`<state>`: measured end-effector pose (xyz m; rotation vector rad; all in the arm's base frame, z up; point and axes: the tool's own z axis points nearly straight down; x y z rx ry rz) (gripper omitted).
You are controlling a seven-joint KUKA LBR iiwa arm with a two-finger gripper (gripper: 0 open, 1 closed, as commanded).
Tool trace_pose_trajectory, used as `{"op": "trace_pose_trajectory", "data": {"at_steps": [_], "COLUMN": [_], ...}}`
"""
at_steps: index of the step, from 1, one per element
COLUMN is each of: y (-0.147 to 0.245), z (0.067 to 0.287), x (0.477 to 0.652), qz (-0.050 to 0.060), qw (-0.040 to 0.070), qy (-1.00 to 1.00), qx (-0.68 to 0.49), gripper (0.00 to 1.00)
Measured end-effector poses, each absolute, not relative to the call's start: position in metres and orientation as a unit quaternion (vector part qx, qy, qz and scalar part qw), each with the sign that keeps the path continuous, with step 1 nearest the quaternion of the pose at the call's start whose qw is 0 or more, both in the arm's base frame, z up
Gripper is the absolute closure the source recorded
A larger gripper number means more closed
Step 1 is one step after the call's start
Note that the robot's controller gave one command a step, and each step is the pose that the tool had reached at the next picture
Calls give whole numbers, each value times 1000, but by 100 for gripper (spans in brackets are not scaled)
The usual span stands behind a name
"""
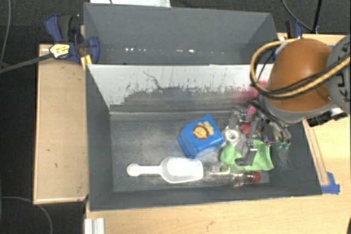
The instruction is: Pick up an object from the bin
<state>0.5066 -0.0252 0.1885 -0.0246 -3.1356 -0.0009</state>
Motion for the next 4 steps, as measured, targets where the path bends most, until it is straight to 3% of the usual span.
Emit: {"op": "trace_pose_trajectory", "data": {"at_steps": [1, 2, 3, 4], "y": [-25, -64, -70, -89], "z": [193, 109, 107, 115], "x": [508, 490, 483, 491], "qz": [0, 0, 0, 0], "qw": [-1, -3, -2, -2], "qy": [-1000, -999, -999, -1000], "qx": [-7, 38, 42, -8], "gripper": [0, 0, 0, 0]}}
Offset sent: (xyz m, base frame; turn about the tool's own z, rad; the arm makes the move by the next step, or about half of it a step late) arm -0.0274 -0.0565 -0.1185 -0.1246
